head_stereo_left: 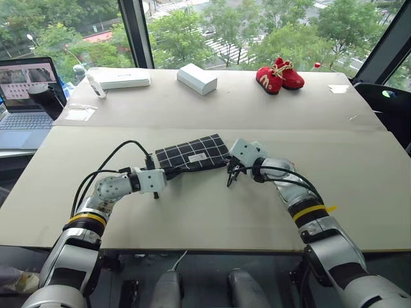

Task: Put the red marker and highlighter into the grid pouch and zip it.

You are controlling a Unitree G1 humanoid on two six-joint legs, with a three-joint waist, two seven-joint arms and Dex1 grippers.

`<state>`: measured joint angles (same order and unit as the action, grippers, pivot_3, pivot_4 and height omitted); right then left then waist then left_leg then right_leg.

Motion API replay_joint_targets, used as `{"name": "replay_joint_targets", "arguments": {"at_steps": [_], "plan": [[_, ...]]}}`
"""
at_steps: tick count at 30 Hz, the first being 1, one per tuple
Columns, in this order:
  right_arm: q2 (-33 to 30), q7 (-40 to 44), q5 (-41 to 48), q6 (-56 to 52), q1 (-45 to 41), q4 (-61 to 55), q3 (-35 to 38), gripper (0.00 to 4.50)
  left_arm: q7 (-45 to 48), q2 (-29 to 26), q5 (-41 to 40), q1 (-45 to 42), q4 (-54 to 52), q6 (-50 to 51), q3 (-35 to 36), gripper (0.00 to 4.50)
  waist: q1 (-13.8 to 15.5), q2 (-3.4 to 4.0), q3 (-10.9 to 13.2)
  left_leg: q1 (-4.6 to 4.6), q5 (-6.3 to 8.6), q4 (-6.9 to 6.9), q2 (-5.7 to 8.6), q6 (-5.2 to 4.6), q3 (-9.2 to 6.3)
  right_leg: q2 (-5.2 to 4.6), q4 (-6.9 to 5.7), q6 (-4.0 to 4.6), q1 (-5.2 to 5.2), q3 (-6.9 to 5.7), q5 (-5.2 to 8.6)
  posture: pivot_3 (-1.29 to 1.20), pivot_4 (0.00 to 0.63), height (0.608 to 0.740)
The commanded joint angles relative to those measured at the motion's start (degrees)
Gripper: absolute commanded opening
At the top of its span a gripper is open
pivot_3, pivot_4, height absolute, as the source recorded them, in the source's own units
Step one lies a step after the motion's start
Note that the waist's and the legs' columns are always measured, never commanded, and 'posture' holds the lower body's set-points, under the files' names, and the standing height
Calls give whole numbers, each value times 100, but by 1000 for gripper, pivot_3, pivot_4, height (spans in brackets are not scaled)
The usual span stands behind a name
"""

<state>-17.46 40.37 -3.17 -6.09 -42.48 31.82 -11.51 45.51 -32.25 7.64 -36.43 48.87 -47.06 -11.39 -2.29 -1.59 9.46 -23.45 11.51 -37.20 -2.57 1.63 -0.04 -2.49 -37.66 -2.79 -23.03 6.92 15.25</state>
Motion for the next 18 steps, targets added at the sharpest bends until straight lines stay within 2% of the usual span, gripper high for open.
{"name": "replay_joint_targets", "arguments": {"at_steps": [1, 4, 7, 10, 14, 18], "plan": [[150, 211, 868, -710, -69, -516, 635, 2167, 217, 38, -139, 222, -135, 499, -17, 0, -16, 1, 0, 0, 0, 0, -1, 0, 0, 0, -1, 0, -1, 0, 0, 0, 150, 730], [35, 662, 1979, -1891, -177, -1231, 1286, 3133, 215, 131, -366, 368, -406, 782, 119, 0, -12, 2, 1, -5, 0, 0, 0, 0, -1, 0, 0, 0, -5, -1, 0, 0, 150, 730], [-255, 632, 2326, -2459, -106, -1850, 1583, 3133, 175, 257, -559, 489, -774, 1087, 237, 0, 13, 2, 1, -24, 0, 0, 0, 0, -5, -2, 4, 0, -13, -3, 0, 0, 150, 730], [-427, 516, 2459, -2876, 146, -2428, 1584, 3133, 123, 351, -688, 592, -1103, 1382, 340, 0, 15, 2, 1, -29, 1, 1, 0, 0, -8, -2, 10, -1, -16, -7, 0, 0, 150, 730], [-484, 194, 2145, -3109, 672, -2945, 1194, 3133, 113, 445, -819, 709, -1528, 1759, 430, 0, 2, 2, 2, -32, 1, 3, 0, 0, -10, 0, 12, -2, -18, -7, 1, 0, 150, 730], [-421, -289, 1478, -2673, 917, -2731, 684, 3133, 97, 488, -912, 751, -1822, 2054, 494, 0, -16, 0, 2, -38, 0, 2, 2, 0, -8, -1, 12, -2, -26, -3, 1, 0, 150, 730]]}}
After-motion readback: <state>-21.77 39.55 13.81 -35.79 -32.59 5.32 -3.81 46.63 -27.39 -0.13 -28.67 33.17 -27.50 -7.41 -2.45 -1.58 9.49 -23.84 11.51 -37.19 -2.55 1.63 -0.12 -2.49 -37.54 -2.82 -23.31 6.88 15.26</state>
